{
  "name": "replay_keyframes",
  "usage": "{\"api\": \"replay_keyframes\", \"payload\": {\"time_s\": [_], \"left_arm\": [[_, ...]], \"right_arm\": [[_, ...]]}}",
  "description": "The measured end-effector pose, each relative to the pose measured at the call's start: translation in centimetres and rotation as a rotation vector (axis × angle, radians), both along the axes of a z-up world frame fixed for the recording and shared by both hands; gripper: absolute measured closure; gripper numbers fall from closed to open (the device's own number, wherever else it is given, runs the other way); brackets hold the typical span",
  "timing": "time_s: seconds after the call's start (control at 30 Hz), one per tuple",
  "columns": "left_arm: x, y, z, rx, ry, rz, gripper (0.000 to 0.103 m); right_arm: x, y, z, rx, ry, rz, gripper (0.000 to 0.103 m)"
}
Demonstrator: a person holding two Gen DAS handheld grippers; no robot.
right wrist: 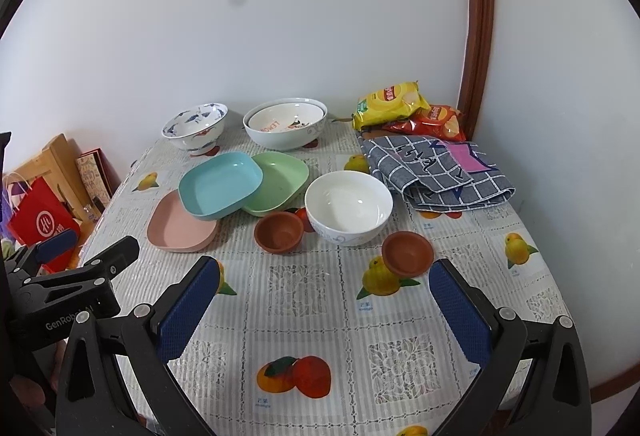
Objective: Organize plates and bowls
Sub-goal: 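Move both tools toward the light-blue square plate, then close the left tool on the blue plate rim while the right tool grips it too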
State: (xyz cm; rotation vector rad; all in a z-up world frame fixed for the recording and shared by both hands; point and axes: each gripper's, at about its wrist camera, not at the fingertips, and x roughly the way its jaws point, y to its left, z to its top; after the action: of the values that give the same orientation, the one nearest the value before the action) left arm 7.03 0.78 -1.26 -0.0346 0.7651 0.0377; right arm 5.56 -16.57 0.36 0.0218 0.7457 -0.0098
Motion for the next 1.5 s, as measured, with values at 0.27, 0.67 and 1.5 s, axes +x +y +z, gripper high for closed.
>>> {"api": "replay_keyframes", "payload": {"time_s": [0.27, 0.67, 1.5], "left_arm": [[2.7, 0.6, -0.5, 0.004, 0.029, -0.001, 0.0], [8.9, 4.1, -2.4, 0.003, 0.08, 0.032, 0.008], [21.6, 6.1, -9.0, 0.013, 0.177, -0.019, 0.05]], "right_arm": [[2.6, 0.2, -0.1, -0.004, 0.004, 0.012, 0.0], [9.3, 2.4, -2.8, 0.02, 0.068, 0.06, 0.012], [23.4, 7.1, -10.5, 0.048, 0.219, 0.118, 0.051]]}}
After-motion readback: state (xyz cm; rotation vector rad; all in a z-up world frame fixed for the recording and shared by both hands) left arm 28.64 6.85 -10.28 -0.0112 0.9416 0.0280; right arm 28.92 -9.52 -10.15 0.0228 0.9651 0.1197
